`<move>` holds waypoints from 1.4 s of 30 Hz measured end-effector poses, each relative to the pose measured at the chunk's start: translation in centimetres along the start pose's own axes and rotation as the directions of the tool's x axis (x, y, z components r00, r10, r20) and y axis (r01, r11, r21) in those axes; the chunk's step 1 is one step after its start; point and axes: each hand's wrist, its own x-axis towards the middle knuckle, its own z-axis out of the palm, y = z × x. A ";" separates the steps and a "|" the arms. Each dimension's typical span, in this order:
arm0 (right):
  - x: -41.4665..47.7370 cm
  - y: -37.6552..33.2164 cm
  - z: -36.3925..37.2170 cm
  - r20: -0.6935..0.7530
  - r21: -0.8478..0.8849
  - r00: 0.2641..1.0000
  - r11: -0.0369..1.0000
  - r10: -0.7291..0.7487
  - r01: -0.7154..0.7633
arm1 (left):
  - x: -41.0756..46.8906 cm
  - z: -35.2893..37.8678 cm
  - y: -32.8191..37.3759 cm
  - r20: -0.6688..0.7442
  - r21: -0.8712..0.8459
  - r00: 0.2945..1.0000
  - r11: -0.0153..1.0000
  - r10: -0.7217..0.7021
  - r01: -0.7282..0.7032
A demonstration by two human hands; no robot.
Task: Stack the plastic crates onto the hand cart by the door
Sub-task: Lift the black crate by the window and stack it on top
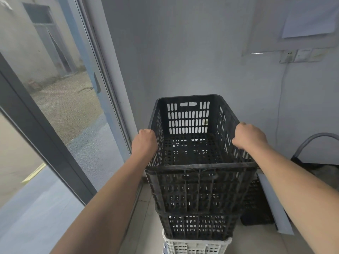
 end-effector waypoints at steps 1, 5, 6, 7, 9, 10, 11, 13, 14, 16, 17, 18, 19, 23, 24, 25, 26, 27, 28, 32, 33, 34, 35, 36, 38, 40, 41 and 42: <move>0.0 0.0 0.0 -0.003 -0.004 1.000 1.000 -0.002 0.002 | 0.0 0.0 0.0 0.001 0.001 1.000 1.000 -0.001 0.001; 0.1 0.0 0.1 -0.011 -0.012 1.000 1.000 0.002 -0.002 | -0.2 -0.2 0.0 -0.001 0.002 1.000 1.000 -0.012 0.012; 0.1 0.0 0.1 -0.013 -0.017 1.000 1.000 0.002 -0.002 | -0.3 -0.3 0.1 0.003 0.002 1.000 1.000 -0.014 0.014; 0.1 0.0 0.1 -0.014 -0.018 1.000 1.000 0.002 -0.002 | -0.4 -0.3 0.1 0.006 0.000 1.000 1.000 -0.015 0.015; 0.1 0.1 0.0 -0.015 -0.017 1.000 1.000 0.003 -0.004 | -0.5 -0.5 0.2 0.013 -0.004 1.000 1.000 -0.021 0.021; 0.1 0.1 0.0 -0.018 -0.023 1.000 1.000 0.006 -0.006 | -0.5 -0.6 0.3 0.010 -0.008 1.000 1.000 -0.025 0.025; 0.0 0.1 0.0 -0.020 -0.033 1.000 0.999 0.011 -0.012 | -0.6 -0.7 0.3 0.004 -0.013 1.000 0.999 -0.029 0.029; -0.2 -0.1 0.0 -0.024 -0.063 0.999 0.998 0.024 -0.025 | -0.7 -0.8 0.4 -0.007 -0.024 0.999 0.999 -0.040 0.040; -0.2 -0.3 0.0 -0.031 -0.079 0.999 0.997 0.023 -0.026 | -0.8 -0.9 0.4 -0.012 -0.022 0.999 0.999 -0.046 0.046; -0.2 -0.5 0.1 -0.032 -0.105 0.999 0.994 0.012 -0.015 | -0.9 -1.1 0.5 -0.021 -0.013 0.999 0.999 -0.050 0.049; -0.2 -0.5 0.1 -0.028 -0.112 1.000 0.994 0.008 -0.011 | -1.0 -1.2 0.5 -0.026 -0.012 0.998 0.999 -0.049 0.049; -0.1 -0.4 0.1 -0.026 -0.112 1.000 0.994 0.005 -0.008 | -0.9 -1.1 0.6 -0.027 -0.012 0.998 0.999 -0.049 0.049; -0.1 -0.4 0.2 -0.026 -0.109 1.000 0.994 0.004 -0.007 | -0.9 -1.1 0.6 -0.028 -0.013 0.998 0.999 -0.048 0.047; -0.3 -0.4 0.1 -0.027 -0.101 1.000 0.995 0.002 -0.005 | -0.9 -1.1 0.6 -0.042 -0.011 0.998 0.999 -0.037 0.037; -0.3 -0.4 0.0 -0.030 -0.096 1.000 0.995 -0.002 -0.001 | -0.9 -1.1 0.6 -0.047 -0.015 0.998 0.999 -0.034 0.033; -0.4 -0.4 0.0 -0.035 -0.093 0.999 0.996 -0.005 0.002 | -1.0 -1.1 0.6 -0.051 -0.022 0.998 0.999 -0.032 0.031; -0.4 -0.4 0.0 -0.040 -0.094 0.999 0.996 -0.008 0.004 | -0.9 -1.0 0.6 -0.055 -0.029 0.998 0.999 -0.031 0.029; -0.5 -0.4 -0.1 -0.043 -0.095 0.999 0.995 -0.009 0.004 | -0.9 -1.0 0.6 -0.059 -0.035 0.998 0.999 -0.031 0.029; -0.5 -0.3 -0.1 -0.046 -0.097 0.999 0.995 -0.010 0.005 | -0.9 -1.0 0.6 -0.062 -0.038 0.998 0.999 -0.030 0.028; -0.2 -0.1 0.0 -0.045 -0.083 0.999 0.996 -0.017 0.014 | -1.0 -0.8 0.5 -0.072 -0.018 0.997 1.000 -0.017 0.016; -0.1 0.0 -0.1 -0.033 -0.063 0.999 0.998 -0.019 0.017 | -1.0 -0.7 0.5 -0.076 0.002 0.997 1.000 -0.004 0.004; 0.0 0.1 -0.2 -0.018 -0.045 1.000 0.999 -0.021 0.020 | -1.0 -0.7 0.6 -0.080 0.032 0.997 0.999 0.017 -0.014; 0.1 0.2 -0.4 0.007 -0.039 1.000 0.999 -0.021 0.022 | -1.0 -0.9 0.6 -0.079 0.067 0.996 0.997 0.041 -0.035; 0.0 0.3 -0.7 0.040 -0.060 0.999 0.998 -0.020 0.022 | -0.9 -1.1 0.7 -0.073 0.091 0.996 0.995 0.058 -0.051; -0.4 0.6 -1.3 0.094 -0.144 0.995 0.989 -0.012 0.026 | -0.8 -1.8 0.8 -0.059 0.101 0.996 0.993 0.062 -0.056; -1.0 1.2 -1.6 0.097 -0.182 0.995 0.982 -0.021 0.039 | -1.0 -2.5 0.9 -0.051 0.108 0.997 0.992 0.064 -0.058; -1.5 1.4 -1.7 0.091 -0.177 0.995 0.983 -0.031 0.047 | -1.3 -2.9 1.0 -0.046 0.110 0.996 0.992 0.074 -0.068; -1.9 1.7 -1.8 0.080 -0.167 0.996 0.984 -0.049 0.062 | -1.6 -3.2 1.1 -0.040 0.114 0.995 0.990 0.090 -0.085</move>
